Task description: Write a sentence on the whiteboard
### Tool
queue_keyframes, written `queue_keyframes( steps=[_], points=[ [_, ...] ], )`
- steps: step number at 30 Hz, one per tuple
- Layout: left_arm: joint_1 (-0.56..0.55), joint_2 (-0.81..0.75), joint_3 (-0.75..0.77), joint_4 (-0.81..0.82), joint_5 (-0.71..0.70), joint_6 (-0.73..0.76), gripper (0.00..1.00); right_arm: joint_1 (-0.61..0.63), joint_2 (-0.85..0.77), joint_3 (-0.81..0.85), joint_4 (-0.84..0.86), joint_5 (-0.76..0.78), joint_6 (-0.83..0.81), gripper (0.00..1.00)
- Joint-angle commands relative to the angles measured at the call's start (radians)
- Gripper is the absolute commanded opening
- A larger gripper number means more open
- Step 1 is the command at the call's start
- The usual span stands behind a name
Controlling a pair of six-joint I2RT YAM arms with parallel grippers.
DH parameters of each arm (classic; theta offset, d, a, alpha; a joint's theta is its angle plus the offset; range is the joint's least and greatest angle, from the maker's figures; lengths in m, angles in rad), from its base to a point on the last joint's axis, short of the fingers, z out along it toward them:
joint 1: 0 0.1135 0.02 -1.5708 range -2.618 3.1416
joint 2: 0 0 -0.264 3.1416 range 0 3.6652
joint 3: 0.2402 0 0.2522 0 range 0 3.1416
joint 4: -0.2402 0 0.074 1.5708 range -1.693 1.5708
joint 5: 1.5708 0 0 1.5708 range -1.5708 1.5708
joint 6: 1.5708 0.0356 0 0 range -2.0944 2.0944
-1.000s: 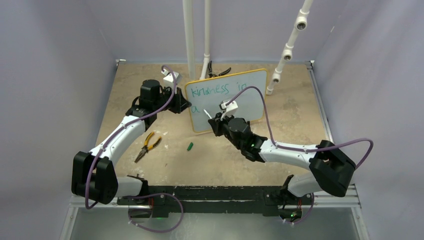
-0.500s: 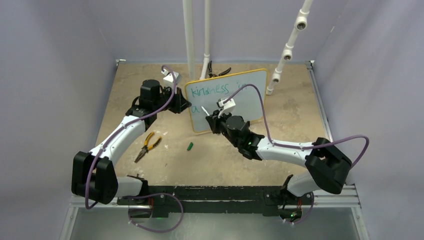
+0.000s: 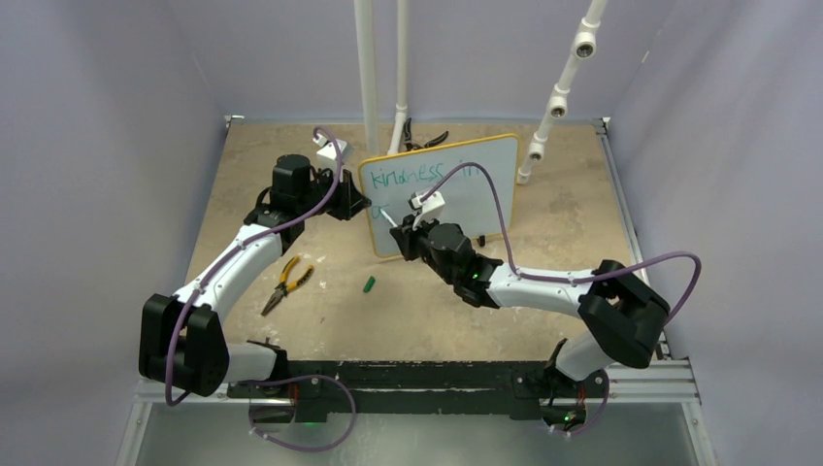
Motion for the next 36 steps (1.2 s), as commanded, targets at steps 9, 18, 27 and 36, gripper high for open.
queue_keyframes(
  steps=[9, 18, 27, 36],
  points=[
    [0.004, -0.008, 0.01, 0.025, -0.039, -0.011, 0.0, -0.012, -0.005, -0.025, -0.049, 0.08, 0.053, 0.0],
    [0.004, -0.007, 0.01, 0.023, -0.041, -0.01, 0.0, -0.012, -0.031, -0.035, -0.074, 0.135, 0.071, 0.0],
    [0.004, -0.011, 0.011, 0.024, -0.041, -0.01, 0.0, -0.012, -0.075, -0.053, -0.08, 0.162, 0.075, 0.0],
    [0.005, -0.011, 0.01, 0.023, -0.043, -0.01, 0.0, -0.009, -0.139, -0.11, 0.032, 0.053, 0.01, 0.0]
  ],
)
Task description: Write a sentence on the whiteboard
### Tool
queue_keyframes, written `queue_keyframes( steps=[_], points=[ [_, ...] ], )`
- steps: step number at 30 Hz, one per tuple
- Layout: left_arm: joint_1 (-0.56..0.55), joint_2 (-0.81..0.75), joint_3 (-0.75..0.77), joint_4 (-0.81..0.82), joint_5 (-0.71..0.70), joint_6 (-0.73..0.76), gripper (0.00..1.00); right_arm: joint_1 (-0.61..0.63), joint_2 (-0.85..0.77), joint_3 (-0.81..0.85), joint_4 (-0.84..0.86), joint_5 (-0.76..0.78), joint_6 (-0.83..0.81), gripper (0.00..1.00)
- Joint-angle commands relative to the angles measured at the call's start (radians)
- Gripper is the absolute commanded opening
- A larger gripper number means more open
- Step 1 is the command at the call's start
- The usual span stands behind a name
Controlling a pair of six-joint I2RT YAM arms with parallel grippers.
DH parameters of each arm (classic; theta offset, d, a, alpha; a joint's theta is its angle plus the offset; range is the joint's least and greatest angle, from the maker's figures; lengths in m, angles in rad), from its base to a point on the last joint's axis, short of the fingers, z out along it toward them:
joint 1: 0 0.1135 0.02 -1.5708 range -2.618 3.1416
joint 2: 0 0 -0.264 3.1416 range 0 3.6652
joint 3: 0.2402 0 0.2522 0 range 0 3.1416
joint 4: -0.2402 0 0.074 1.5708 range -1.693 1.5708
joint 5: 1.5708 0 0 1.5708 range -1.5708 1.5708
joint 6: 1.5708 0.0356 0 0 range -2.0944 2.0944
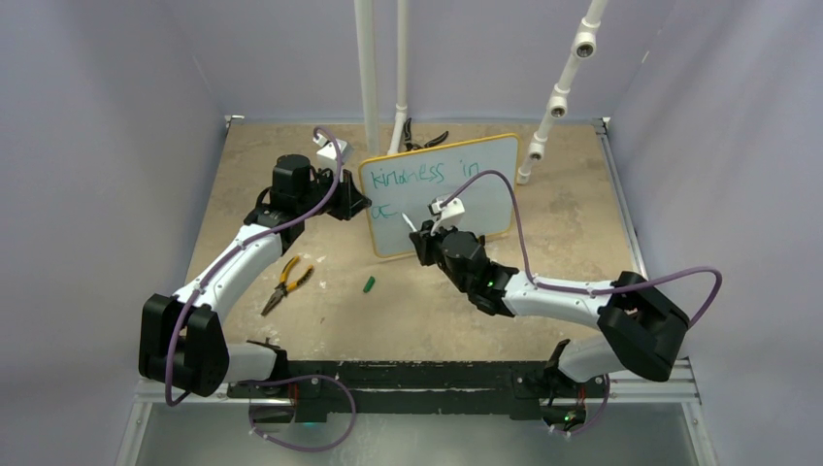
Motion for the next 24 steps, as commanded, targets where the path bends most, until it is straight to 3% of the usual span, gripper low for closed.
queue_keyframes(
  steps=[1, 24],
  points=[
    [0.004, -0.011, 0.01, 0.023, -0.043, -0.008, 0.0, -0.003, -0.04, -0.002, 0.082, -0.029, -0.04, 0.0],
    [0.005, -0.002, 0.01, 0.024, -0.043, -0.01, 0.0, -0.003, 0.041, 0.081, 0.03, 0.043, -0.021, 0.0]
  ],
)
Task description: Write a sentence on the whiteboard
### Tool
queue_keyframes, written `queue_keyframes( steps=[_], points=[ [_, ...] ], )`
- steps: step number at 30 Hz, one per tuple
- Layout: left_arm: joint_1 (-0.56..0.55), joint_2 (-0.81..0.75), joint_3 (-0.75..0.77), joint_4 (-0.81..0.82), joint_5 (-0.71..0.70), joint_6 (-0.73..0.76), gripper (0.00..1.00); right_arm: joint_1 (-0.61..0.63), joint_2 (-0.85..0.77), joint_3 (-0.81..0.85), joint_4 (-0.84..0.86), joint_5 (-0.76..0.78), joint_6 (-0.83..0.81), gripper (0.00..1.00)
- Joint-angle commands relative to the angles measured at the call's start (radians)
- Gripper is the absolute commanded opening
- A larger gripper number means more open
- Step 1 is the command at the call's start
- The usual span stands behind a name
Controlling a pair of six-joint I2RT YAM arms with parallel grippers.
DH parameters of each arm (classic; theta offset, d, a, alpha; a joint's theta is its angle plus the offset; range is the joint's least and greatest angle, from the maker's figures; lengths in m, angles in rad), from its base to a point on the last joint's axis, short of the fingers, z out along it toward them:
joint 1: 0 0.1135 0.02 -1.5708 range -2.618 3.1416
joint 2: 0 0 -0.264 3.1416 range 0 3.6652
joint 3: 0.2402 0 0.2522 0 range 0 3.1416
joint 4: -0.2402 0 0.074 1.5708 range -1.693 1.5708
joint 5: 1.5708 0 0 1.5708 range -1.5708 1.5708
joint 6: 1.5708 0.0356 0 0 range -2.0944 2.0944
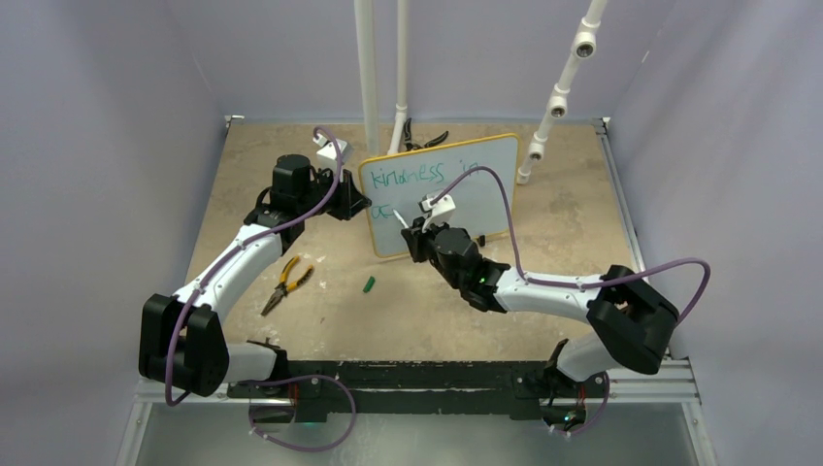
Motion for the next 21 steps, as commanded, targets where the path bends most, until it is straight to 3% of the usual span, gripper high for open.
queue_keyframes(
  steps=[1, 15, 21],
  points=[
    [0.004, -0.002, 0.011, 0.025, -0.042, -0.01, 0.0, -0.005, -0.015, 0.031, -0.02, 0.067, 0.028, 0.0],
    [0.004, -0.007, 0.01, 0.025, -0.041, -0.011, 0.0, -0.005, -0.074, -0.007, -0.033, 0.137, 0.036, 0.0],
    [0.005, -0.007, 0.011, 0.024, -0.041, -0.011, 0.0, -0.001, -0.129, -0.043, 0.059, 0.044, -0.035, 0.0]
  ],
)
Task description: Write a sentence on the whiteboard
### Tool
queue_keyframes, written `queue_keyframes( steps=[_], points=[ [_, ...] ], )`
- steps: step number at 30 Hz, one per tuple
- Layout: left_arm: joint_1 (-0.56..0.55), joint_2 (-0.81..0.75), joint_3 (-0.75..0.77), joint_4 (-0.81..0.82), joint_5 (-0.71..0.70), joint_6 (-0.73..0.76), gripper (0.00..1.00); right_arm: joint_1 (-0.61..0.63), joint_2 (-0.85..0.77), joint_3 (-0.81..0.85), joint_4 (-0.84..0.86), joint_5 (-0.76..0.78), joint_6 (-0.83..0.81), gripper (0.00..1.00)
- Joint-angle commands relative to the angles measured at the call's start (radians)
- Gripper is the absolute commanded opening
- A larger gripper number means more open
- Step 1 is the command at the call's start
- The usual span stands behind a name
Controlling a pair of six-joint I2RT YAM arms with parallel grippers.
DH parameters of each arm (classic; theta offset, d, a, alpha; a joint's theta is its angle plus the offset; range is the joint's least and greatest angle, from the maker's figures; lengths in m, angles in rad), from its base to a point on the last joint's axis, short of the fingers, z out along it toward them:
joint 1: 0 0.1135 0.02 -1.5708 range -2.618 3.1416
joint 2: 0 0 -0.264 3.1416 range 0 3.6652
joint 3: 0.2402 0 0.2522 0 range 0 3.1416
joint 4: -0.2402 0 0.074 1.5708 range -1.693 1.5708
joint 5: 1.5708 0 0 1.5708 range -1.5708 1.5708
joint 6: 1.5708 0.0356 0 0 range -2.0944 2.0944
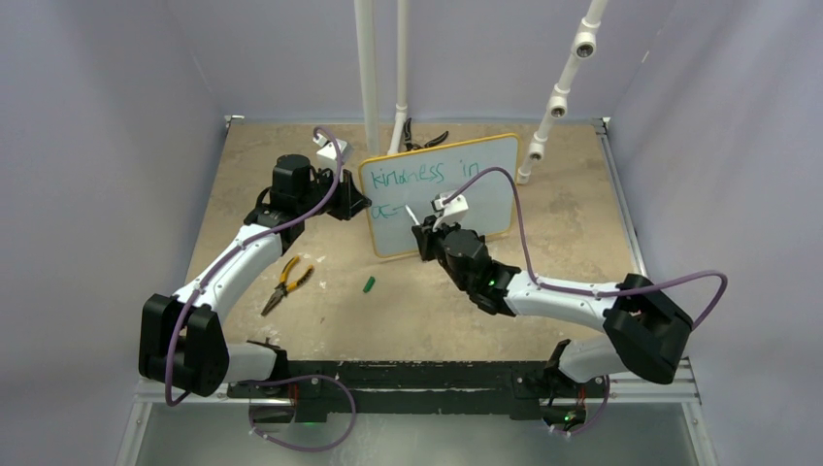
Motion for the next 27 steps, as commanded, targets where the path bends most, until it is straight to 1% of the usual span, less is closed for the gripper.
queue_keyframes(
  steps=[1, 6, 15, 21, 27],
  points=[
    [0.004, -0.007, 0.011, 0.025, -0.042, -0.011, 0.0, 0.001, -0.071, -0.015, 0.105, -0.041, -0.07, 0.0],
    [0.004, -0.004, 0.01, 0.026, -0.042, -0.011, 0.0, 0.003, -0.057, 0.017, 0.108, -0.053, -0.102, 0.0],
    [0.004, -0.005, 0.01, 0.024, -0.045, -0.009, 0.0, 0.003, 0.025, 0.082, 0.058, -0.012, -0.082, 0.0],
    [0.004, -0.005, 0.01, 0.024, -0.043, -0.009, 0.0, 0.003, 0.046, 0.074, 0.037, 0.036, -0.059, 0.0],
    [0.004, -0.005, 0.012, 0.024, -0.044, -0.01, 0.0, 0.003, 0.048, 0.027, 0.018, 0.024, -0.003, 0.0]
  ],
)
